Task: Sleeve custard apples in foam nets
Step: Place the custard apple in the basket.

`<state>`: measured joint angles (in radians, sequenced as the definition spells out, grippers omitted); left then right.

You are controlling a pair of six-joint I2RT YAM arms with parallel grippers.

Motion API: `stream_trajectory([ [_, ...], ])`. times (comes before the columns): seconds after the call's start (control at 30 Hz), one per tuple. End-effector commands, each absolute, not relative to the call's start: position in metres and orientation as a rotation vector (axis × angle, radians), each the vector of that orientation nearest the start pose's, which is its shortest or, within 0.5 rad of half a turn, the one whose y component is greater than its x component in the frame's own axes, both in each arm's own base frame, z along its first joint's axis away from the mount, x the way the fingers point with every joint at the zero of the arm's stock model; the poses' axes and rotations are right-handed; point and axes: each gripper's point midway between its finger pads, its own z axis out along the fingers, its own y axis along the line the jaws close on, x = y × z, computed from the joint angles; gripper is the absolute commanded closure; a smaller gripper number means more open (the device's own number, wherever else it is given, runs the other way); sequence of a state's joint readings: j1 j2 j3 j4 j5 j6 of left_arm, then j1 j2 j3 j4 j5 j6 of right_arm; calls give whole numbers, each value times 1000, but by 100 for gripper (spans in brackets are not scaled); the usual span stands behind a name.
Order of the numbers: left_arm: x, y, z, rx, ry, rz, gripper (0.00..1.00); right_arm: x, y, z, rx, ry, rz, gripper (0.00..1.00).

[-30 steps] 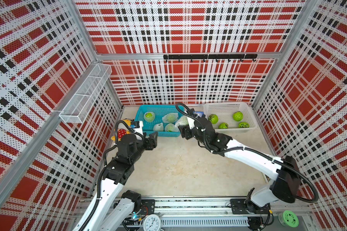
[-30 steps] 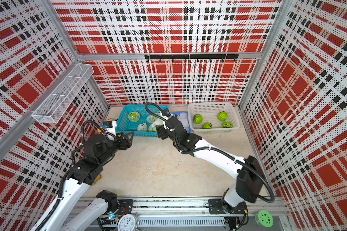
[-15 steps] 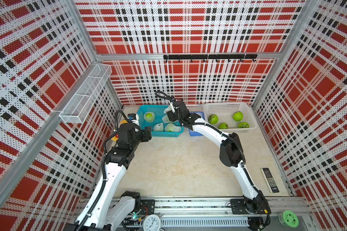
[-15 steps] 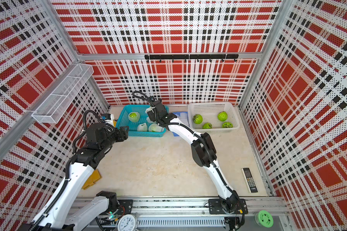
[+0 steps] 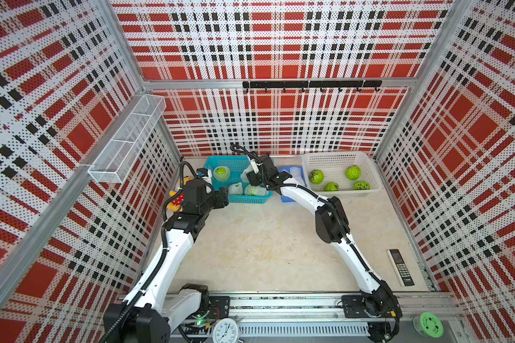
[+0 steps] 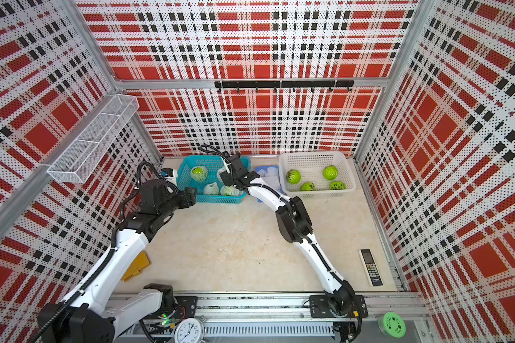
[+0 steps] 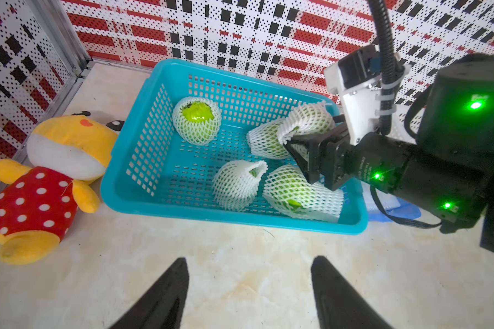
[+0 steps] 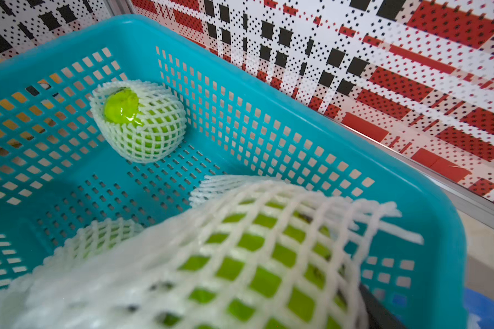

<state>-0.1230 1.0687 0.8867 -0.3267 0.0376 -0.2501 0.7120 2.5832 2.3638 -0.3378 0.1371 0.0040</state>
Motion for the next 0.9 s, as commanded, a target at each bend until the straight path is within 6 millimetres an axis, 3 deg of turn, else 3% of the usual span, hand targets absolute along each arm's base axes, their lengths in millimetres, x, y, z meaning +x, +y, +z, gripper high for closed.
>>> stream_trajectory([
  [0.0,359,-50,240,-123,2066,-279,29,549,451,129,-668,1994,306,27],
  [0.57,356,-56,241,-99,2066,-284,29,540,447,95,-686,2027,210,18],
  [0.7,355,-57,243,-95,2065,-285,29,539,444,102,-686,2017,199,10],
  [0.87,356,-58,246,-93,2059,-287,29,537,444,132,-703,1960,201,0],
])
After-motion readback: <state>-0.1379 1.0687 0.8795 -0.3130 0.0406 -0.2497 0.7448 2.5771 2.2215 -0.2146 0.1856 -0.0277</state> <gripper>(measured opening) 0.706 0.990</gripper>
